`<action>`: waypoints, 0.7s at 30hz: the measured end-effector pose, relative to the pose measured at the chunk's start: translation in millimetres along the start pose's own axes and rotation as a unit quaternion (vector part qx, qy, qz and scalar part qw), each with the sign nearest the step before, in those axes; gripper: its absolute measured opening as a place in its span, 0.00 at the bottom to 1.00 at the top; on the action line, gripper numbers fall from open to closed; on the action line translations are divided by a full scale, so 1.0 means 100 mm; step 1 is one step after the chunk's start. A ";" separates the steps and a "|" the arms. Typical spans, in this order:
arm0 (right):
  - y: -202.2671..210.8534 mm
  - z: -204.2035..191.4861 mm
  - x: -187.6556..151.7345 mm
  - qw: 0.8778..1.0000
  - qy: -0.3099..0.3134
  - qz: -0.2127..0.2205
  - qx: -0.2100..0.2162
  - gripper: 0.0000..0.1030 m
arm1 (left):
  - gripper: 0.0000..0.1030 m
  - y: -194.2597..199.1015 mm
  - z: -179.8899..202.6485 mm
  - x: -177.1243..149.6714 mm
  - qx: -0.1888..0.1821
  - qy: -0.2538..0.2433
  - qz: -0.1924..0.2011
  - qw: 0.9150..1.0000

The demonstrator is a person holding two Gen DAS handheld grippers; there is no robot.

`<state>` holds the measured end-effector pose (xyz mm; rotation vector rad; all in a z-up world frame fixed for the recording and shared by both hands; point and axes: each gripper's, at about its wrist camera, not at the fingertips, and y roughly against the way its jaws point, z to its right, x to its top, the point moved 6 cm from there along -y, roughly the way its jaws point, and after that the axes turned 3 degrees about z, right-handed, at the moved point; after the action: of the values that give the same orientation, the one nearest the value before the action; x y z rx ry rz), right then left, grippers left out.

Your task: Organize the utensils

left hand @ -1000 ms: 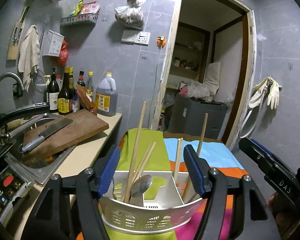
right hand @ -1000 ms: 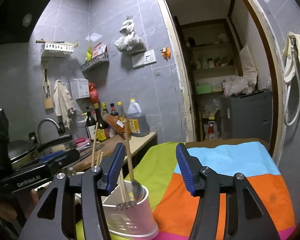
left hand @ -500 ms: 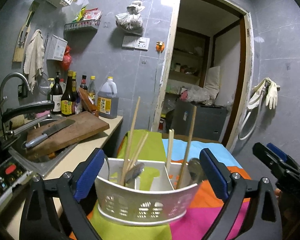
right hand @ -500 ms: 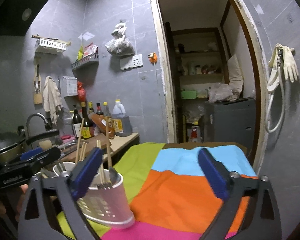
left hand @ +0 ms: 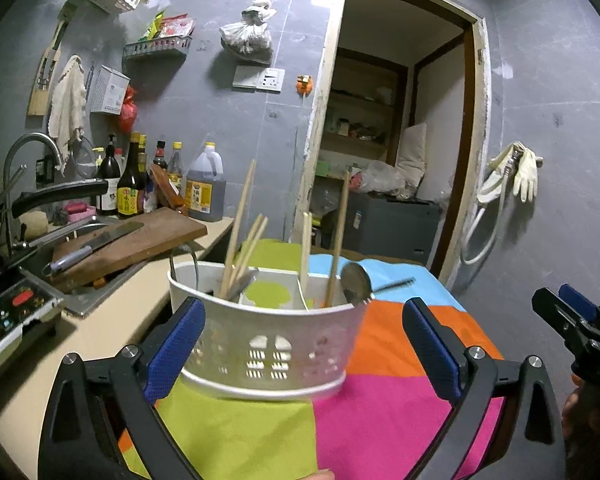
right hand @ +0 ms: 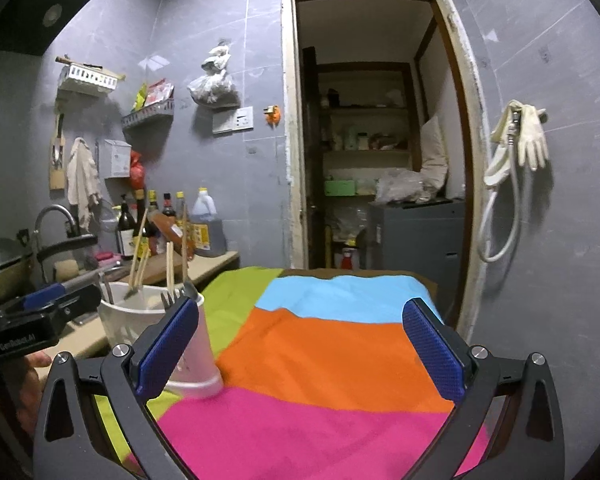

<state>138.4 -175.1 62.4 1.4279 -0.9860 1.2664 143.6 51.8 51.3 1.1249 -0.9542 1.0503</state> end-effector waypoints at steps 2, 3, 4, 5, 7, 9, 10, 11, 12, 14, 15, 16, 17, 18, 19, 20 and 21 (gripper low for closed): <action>0.08 0.00 -0.04 1.000 0.005 0.004 -0.004 1.00 | 0.94 0.06 0.04 -0.06 -0.002 -0.004 -0.001 1.000; 0.13 0.00 -0.06 1.000 0.008 0.008 -0.008 1.00 | 0.94 0.09 0.06 -0.08 -0.002 -0.008 0.000 1.000; 0.17 0.00 -0.08 1.000 0.012 0.011 -0.012 1.00 | 0.94 0.12 0.09 -0.10 -0.001 -0.012 0.003 1.000; 0.21 0.00 -0.10 1.000 0.016 0.012 -0.015 1.00 | 0.94 0.15 0.11 -0.12 0.001 -0.017 0.005 1.000; 0.26 -0.02 -0.14 1.000 0.024 0.012 -0.016 1.00 | 0.94 0.19 0.13 -0.17 0.004 -0.022 0.004 1.000; 0.31 -0.02 -0.18 1.000 0.023 0.009 -0.016 1.00 | 0.94 0.23 0.16 -0.24 0.003 -0.026 0.000 1.000; 0.34 -0.01 -0.20 1.000 0.022 0.007 -0.017 1.00 | 0.94 0.24 0.16 -0.27 0.004 -0.026 -0.002 1.000; 0.36 0.00 -0.23 1.000 0.021 0.006 -0.018 1.00 | 0.94 0.27 0.18 -0.32 0.003 -0.025 -0.002 1.000; 0.38 0.00 -0.25 1.000 0.020 0.006 -0.021 1.00 | 0.94 0.29 0.18 -0.34 0.004 -0.024 -0.002 1.000; 0.43 0.00 -0.29 0.999 0.021 0.008 -0.029 1.00 | 0.94 0.33 0.18 -0.40 0.004 -0.021 0.000 1.000; 0.45 0.00 -0.31 0.999 0.022 0.010 -0.033 1.00 | 0.94 0.36 0.18 -0.43 0.005 -0.022 0.001 1.000; 0.47 -0.01 -0.32 0.999 0.024 0.010 -0.035 1.00 | 0.94 0.37 0.18 -0.44 0.007 -0.023 0.002 1.000; 0.48 -0.02 -0.33 0.999 0.027 0.010 -0.037 1.00 | 0.94 0.39 0.18 -0.46 0.009 -0.025 0.004 1.000; 0.48 -0.02 -0.35 0.999 0.029 0.010 -0.040 1.00 | 0.94 0.40 0.18 -0.49 0.011 -0.028 0.004 1.000; 0.49 -0.03 -0.37 0.999 0.030 0.009 -0.041 1.00 | 0.94 0.42 0.19 -0.52 0.012 -0.031 0.005 0.999; 0.49 -0.03 -0.38 0.999 0.030 0.009 -0.041 1.00 | 0.94 0.42 0.19 -0.53 0.012 -0.033 0.005 0.999; 0.49 -0.03 -0.40 0.999 0.029 0.008 -0.041 1.00 | 0.94 0.43 0.19 -0.55 0.014 -0.034 0.005 0.999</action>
<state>85.0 -183.5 29.9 1.3165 -1.0001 1.2572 87.6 29.5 12.1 1.1856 -1.0032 1.0422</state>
